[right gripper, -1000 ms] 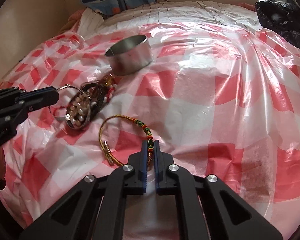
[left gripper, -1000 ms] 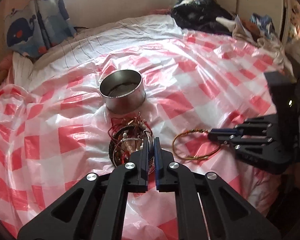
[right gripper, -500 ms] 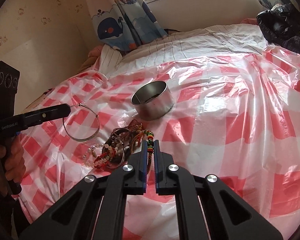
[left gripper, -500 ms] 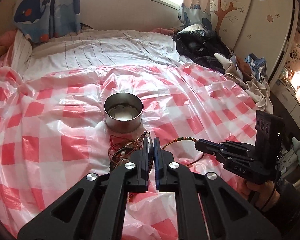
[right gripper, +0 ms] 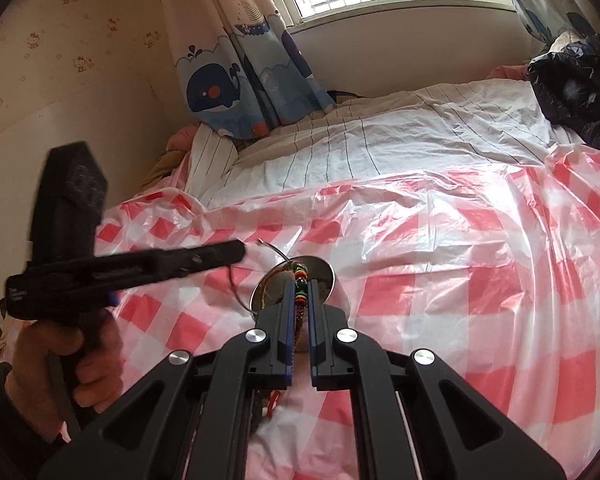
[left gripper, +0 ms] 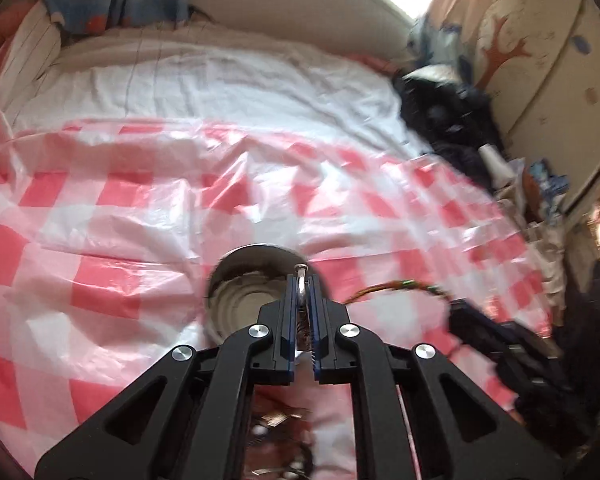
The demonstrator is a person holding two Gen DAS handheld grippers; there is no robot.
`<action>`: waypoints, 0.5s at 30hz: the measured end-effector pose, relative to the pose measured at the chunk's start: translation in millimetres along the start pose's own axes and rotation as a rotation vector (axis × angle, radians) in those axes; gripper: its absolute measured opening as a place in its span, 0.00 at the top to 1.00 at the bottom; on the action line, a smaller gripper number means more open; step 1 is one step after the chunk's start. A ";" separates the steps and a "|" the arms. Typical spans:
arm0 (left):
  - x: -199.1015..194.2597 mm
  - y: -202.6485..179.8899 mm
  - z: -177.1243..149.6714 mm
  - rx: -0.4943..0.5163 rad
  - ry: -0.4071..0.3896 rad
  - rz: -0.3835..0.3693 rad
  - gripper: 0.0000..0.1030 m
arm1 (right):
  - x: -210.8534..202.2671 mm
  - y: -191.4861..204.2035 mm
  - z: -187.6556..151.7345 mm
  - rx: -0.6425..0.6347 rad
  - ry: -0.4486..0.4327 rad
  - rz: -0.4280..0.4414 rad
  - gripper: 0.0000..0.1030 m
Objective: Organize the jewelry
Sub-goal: 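Lower both held bracelets into the silver tin and open both grippers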
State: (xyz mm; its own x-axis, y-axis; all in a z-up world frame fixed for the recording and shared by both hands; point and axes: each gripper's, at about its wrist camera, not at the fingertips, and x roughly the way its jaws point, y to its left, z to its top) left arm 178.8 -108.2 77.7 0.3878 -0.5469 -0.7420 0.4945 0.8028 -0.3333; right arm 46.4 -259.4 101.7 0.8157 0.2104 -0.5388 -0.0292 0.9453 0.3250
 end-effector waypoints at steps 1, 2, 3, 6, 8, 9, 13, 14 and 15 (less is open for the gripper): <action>10.4 5.3 1.4 -0.004 0.030 0.034 0.92 | 6.1 -0.9 3.0 -0.004 0.007 0.001 0.94; 14.1 9.8 0.5 -0.011 0.040 0.053 0.88 | 12.1 -0.8 5.3 -0.008 0.017 0.001 0.94; 12.6 13.9 -0.4 -0.011 0.033 0.068 0.85 | 19.3 0.2 7.8 -0.016 0.027 0.003 0.94; -10.6 22.0 -5.7 0.009 -0.028 0.119 0.72 | 44.7 7.4 12.8 -0.042 0.074 0.021 0.94; -27.1 24.5 -12.2 0.023 -0.044 0.131 0.68 | 70.1 12.9 10.9 -0.085 0.142 -0.026 0.92; -35.2 24.2 -18.0 0.041 -0.045 0.140 0.67 | 76.7 12.0 7.6 -0.089 0.160 -0.046 0.82; -69.1 13.8 -58.0 0.140 -0.050 0.181 0.56 | 46.9 10.7 -11.0 -0.074 0.152 -0.049 0.74; -74.3 13.0 -69.3 0.147 -0.048 0.182 0.55 | 32.6 11.7 -19.1 -0.069 0.147 -0.038 0.73; -75.8 13.3 -79.8 0.141 -0.043 0.175 0.55 | 20.8 13.1 -29.0 -0.067 0.147 -0.029 0.71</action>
State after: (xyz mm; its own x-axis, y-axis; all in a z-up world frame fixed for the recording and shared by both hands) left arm 93.9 -37.1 83.1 0.5083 -0.4141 -0.7551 0.5197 0.8466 -0.1144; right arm 46.2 -235.4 72.2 0.7235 0.2122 -0.6569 -0.0491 0.9650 0.2576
